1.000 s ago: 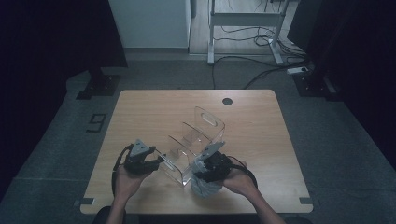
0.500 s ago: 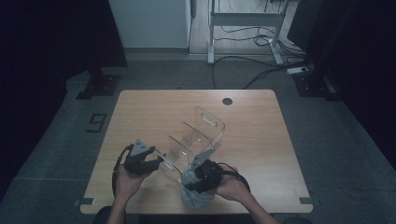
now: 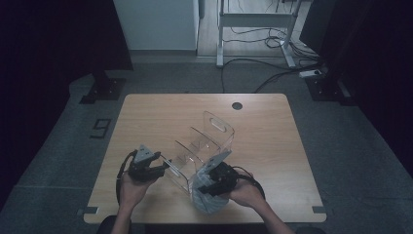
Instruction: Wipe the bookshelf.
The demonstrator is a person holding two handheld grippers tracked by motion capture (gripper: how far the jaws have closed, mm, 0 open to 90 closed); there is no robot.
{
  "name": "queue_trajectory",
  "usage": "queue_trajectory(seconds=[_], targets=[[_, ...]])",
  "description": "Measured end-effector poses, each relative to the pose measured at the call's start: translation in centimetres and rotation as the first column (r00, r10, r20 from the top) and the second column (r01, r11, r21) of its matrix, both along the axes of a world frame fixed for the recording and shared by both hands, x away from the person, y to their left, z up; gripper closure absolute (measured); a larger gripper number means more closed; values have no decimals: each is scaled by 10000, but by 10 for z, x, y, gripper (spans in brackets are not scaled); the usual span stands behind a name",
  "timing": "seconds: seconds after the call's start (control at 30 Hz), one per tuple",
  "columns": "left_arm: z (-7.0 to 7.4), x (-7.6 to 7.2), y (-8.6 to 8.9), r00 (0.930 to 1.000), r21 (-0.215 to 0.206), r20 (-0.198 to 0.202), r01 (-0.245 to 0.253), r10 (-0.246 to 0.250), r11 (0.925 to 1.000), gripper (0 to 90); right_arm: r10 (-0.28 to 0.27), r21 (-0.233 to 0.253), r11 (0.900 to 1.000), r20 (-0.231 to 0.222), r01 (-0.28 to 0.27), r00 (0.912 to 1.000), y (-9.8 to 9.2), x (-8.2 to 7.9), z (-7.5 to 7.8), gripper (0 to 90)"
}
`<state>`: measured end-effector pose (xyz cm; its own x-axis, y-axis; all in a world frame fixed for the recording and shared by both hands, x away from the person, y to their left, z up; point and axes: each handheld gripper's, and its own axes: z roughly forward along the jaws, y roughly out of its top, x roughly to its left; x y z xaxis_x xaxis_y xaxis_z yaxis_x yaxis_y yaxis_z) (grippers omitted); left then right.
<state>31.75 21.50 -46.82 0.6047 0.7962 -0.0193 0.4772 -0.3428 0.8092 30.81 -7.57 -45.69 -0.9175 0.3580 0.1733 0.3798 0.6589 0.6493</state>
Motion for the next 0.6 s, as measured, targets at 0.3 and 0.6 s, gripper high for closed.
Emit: queue_trajectory(seconds=[0.3,0.6], targets=[[-3,3,6,9999,-185,92,-143,144,9997,434,-1259,186,9919,194,1255,9919,-36,21,4,601],[-2,3,7,9998,-177,85,-160,162,9997,446,-2986,112,9543,748,2986,9514,-85,40,12,600]])
